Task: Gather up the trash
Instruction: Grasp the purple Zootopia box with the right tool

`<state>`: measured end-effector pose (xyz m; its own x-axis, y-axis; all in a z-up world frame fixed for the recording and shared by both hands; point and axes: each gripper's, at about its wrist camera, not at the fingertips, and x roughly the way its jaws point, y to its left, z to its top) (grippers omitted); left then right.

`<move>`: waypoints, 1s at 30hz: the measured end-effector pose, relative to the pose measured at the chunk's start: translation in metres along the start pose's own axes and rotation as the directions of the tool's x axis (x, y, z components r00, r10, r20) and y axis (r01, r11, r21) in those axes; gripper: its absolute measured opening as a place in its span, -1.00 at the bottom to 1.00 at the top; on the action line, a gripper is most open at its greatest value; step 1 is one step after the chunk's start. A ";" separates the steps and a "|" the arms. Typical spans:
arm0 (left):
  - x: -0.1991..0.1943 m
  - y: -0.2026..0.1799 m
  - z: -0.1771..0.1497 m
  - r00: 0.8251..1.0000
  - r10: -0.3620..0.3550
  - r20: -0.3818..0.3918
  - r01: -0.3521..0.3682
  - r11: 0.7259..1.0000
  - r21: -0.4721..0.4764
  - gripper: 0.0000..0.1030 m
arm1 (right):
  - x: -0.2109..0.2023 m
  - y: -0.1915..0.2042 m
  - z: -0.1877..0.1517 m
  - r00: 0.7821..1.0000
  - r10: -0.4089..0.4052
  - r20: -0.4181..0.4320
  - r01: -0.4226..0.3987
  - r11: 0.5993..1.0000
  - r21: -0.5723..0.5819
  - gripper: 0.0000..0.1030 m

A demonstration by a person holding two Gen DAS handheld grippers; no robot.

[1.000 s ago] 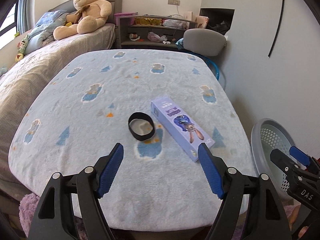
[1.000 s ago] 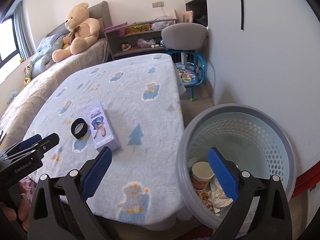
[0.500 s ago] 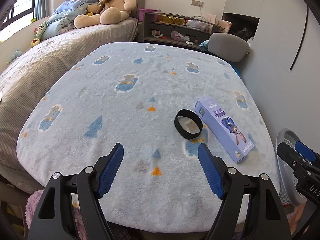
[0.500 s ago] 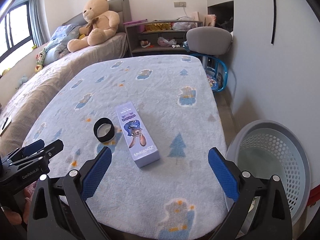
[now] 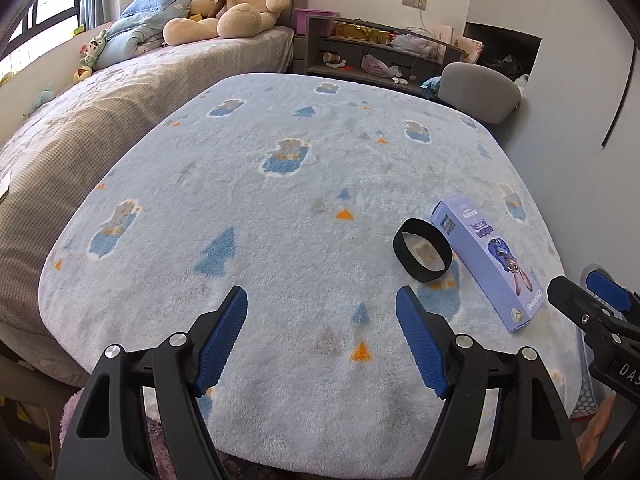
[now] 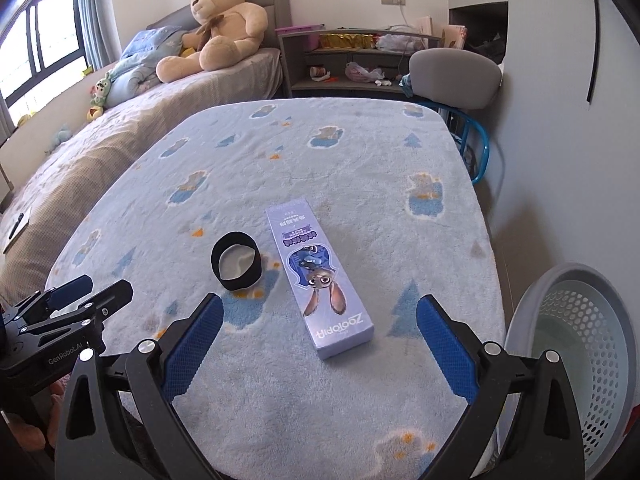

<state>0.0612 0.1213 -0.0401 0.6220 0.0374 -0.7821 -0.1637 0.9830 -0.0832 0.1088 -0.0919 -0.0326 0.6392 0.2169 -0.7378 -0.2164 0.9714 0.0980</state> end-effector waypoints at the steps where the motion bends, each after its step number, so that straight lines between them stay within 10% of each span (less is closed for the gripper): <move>1: 0.002 0.000 0.000 1.000 0.001 -0.002 -0.001 1.000 -0.001 0.43 | 0.003 0.000 0.001 1.000 0.005 -0.005 -0.005 1.000 -0.004 0.85; 30: 0.035 0.005 0.009 0.998 0.005 -0.065 -0.006 1.000 -0.017 0.43 | 0.092 -0.004 0.015 0.988 -0.017 -0.154 0.007 0.998 -0.066 0.62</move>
<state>0.0890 0.1292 -0.0625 0.5703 0.0302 -0.8209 -0.1803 0.9796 -0.0893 0.1796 -0.0740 -0.0905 0.5216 0.1831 -0.8333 -0.2608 0.9642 0.0486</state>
